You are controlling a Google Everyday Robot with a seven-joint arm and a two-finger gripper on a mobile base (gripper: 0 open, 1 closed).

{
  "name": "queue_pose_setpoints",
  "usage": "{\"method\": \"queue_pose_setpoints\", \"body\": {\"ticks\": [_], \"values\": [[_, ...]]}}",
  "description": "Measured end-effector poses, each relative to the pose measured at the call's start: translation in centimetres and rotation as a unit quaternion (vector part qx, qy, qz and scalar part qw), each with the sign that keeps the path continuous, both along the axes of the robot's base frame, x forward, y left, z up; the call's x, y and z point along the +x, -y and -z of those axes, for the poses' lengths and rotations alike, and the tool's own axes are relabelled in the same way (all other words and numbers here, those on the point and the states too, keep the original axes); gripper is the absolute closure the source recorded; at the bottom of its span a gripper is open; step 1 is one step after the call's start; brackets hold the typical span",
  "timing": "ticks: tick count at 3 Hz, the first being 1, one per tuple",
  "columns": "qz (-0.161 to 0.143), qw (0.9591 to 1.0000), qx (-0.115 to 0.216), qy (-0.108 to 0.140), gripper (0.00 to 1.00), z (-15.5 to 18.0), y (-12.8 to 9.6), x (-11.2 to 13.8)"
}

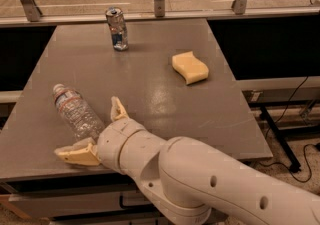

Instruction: Move water bottle near sponge

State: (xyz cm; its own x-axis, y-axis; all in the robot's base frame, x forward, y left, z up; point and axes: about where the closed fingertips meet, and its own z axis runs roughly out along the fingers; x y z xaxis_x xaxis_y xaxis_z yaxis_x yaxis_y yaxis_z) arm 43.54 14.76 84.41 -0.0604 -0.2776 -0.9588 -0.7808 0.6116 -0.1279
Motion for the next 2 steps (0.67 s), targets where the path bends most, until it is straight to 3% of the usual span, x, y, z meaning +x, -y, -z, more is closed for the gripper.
{"method": "queue_pose_setpoints", "body": {"ticks": [2], "values": [[0.011,0.9997,-0.020,0.002,0.62,0.90,-1.02,0.99]]}}
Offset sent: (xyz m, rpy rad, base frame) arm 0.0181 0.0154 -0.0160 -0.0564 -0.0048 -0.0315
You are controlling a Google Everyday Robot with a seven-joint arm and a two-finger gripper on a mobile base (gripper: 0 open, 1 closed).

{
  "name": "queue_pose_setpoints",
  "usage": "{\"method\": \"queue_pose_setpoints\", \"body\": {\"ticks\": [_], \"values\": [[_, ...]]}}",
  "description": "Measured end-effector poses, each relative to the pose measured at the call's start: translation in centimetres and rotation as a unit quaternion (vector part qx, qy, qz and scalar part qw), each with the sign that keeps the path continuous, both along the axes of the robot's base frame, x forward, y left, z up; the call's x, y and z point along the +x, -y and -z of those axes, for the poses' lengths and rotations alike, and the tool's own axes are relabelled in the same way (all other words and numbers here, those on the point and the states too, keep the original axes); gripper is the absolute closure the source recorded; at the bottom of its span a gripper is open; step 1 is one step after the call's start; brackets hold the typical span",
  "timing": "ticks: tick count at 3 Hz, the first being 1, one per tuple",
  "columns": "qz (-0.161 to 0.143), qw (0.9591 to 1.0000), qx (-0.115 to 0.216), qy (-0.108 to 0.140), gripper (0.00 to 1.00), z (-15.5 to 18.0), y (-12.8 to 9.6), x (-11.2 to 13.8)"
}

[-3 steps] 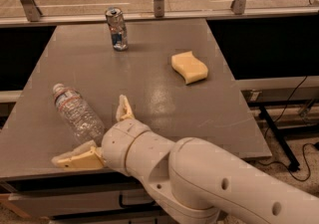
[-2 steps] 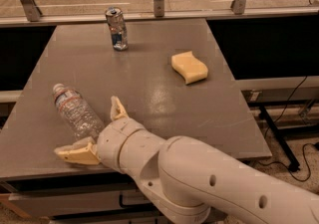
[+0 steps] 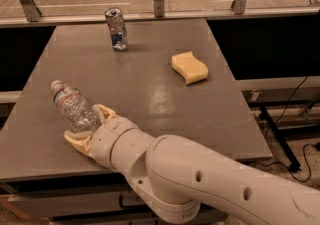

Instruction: Move water bottle near sponge

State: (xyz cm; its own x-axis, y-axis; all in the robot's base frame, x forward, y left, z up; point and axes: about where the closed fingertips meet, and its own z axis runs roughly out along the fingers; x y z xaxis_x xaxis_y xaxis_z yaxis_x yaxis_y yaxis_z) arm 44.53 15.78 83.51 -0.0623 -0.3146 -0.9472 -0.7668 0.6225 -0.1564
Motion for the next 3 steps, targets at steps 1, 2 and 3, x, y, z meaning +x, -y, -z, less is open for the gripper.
{"method": "queue_pose_setpoints", "body": {"ticks": [1,2,3], "values": [[0.030,0.9993,0.021,-0.011,0.86,-0.1,1.0,1.6],[0.086,0.9956,0.038,0.000,1.00,-1.2,4.8,4.7],[0.161,0.9858,0.041,0.022,1.00,-3.0,10.1,7.5]]}}
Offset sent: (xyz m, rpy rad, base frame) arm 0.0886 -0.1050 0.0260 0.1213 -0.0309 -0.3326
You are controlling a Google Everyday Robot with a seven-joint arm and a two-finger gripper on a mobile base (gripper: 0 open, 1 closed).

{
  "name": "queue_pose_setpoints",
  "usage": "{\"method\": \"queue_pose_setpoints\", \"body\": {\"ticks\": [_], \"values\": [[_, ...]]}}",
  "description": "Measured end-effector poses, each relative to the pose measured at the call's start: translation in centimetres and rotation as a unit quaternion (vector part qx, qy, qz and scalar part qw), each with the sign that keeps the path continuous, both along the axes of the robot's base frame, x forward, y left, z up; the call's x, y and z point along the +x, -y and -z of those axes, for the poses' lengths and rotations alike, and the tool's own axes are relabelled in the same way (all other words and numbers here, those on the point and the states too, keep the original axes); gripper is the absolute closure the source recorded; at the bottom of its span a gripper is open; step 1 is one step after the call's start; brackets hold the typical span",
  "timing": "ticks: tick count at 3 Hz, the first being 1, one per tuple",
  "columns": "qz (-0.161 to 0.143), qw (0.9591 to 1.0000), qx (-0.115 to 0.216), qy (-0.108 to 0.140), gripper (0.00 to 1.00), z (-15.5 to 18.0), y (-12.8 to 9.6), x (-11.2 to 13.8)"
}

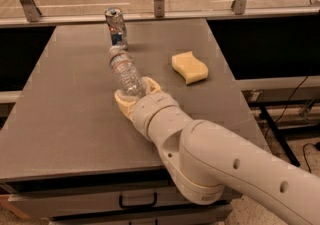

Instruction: Move water bottle near sponge

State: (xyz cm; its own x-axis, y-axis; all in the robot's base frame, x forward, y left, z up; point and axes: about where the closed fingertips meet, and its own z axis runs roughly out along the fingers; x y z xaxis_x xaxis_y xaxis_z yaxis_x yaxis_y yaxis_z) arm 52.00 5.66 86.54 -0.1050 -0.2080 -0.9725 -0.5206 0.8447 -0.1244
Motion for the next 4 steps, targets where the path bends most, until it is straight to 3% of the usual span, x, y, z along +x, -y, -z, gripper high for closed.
{"method": "queue_pose_setpoints", "body": {"ticks": [1,2,3,4], "values": [[0.042,0.9991,-0.007,0.006,1.00,-0.6,3.1,0.6],[0.083,0.9964,-0.019,0.000,0.82,-0.7,5.5,0.5],[0.113,0.9931,-0.030,-0.007,0.58,-0.3,7.3,0.2],[0.129,0.9907,-0.041,-0.012,0.36,0.0,8.1,-0.1]]}}
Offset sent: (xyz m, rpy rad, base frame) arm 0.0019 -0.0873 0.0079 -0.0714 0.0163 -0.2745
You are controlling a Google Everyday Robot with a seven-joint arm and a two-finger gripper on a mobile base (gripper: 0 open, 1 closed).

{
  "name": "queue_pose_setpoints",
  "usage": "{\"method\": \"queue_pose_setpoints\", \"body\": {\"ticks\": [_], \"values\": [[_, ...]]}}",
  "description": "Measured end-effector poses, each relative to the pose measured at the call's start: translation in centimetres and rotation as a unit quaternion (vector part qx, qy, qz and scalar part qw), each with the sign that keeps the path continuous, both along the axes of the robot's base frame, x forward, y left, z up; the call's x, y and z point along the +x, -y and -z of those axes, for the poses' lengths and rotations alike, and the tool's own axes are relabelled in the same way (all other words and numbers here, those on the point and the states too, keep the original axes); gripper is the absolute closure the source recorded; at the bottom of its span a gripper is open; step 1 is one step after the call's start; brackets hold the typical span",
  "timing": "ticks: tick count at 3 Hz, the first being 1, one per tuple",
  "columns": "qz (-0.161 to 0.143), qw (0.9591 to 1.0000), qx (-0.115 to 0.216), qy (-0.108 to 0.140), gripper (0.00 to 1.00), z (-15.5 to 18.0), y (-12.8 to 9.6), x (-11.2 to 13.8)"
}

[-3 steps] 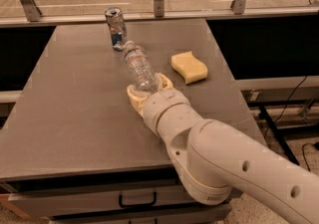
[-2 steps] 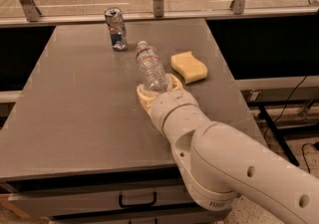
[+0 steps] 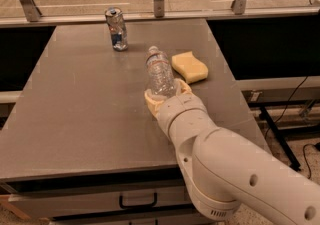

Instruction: Move water bottle near sponge

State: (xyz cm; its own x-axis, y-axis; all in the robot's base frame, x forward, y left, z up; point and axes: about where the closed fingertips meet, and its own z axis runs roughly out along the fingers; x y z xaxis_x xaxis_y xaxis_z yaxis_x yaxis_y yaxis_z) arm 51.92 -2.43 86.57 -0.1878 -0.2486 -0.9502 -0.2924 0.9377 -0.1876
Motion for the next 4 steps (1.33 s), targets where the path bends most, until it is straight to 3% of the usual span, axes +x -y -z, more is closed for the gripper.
{"method": "queue_pose_setpoints", "body": {"ticks": [1,2,4], "values": [[0.001,1.0000,-0.007,0.006,0.12,-0.43,-0.37,-0.11],[-0.001,0.9998,-0.016,0.009,0.00,-0.67,-0.58,-0.34],[-0.006,0.9993,-0.034,0.015,0.00,-1.00,-0.73,0.19]]}}
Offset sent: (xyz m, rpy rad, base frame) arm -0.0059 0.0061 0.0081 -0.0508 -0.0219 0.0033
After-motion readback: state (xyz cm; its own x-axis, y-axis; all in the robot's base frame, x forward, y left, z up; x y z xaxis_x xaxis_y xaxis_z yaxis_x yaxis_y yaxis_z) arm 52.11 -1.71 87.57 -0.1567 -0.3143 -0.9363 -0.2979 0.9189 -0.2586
